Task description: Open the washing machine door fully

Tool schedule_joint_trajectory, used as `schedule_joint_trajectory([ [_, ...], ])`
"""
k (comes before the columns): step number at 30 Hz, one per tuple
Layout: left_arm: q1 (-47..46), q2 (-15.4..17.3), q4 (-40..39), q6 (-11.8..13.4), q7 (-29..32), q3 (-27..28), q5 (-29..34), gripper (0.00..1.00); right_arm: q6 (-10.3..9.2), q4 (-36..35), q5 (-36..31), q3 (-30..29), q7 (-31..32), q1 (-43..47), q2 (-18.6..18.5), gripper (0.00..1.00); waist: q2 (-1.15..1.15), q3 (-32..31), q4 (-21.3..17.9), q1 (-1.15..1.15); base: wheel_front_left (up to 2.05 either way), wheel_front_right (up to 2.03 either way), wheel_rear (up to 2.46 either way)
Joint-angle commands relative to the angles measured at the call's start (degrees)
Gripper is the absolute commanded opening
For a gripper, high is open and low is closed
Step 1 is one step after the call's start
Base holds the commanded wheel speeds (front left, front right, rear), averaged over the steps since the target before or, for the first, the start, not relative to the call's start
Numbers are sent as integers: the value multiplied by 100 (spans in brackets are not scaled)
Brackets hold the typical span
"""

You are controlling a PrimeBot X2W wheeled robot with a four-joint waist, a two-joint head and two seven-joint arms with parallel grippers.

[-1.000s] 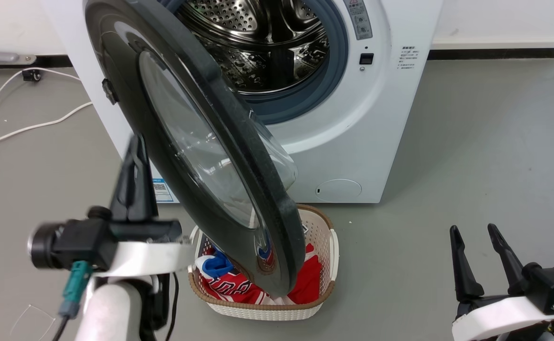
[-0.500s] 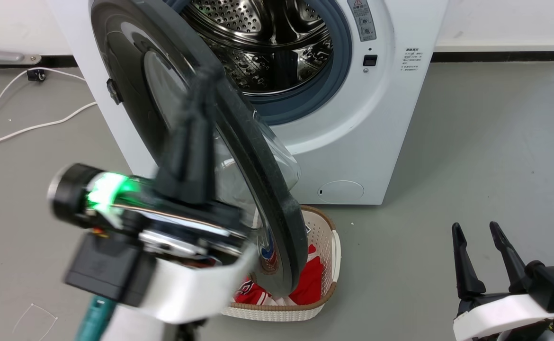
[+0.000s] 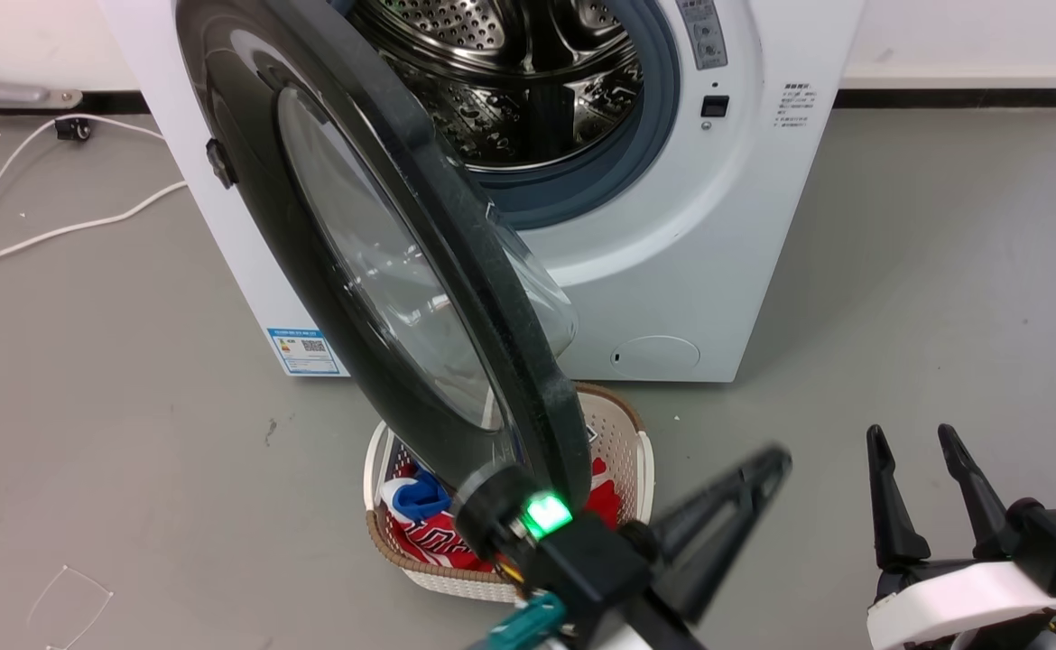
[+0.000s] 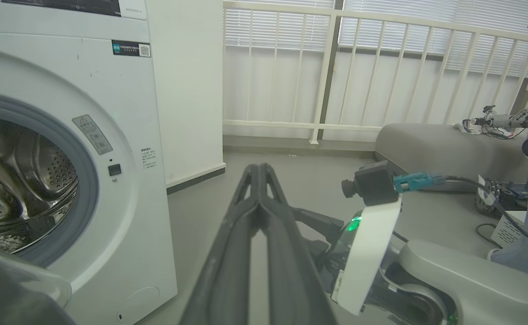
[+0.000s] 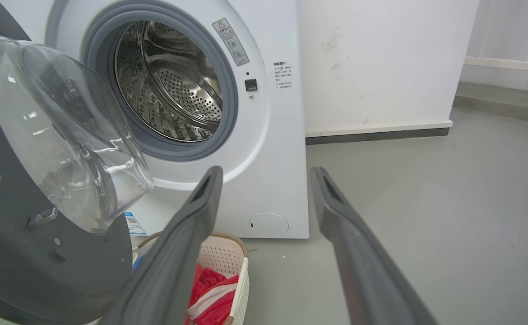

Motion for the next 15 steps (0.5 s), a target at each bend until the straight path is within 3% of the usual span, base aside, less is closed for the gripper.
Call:
schedule_joint_trajectory([
  [1,153,17,204,-31,147,-154,-87,0,-1,31,18,-1,-18,-87,17,100,0,53,-6,0,0,0,0],
  [7,445,84,1021,16,266,-356,-221,0,-1,86,-23,34,-11,-165,17,100,0,171,-81,0,0,0,0],
  [15,131,44,1826,516,-233,223,-192,0,-1,144,-22,87,17,-229,17,100,0,283,-216,0,0,0,0],
])
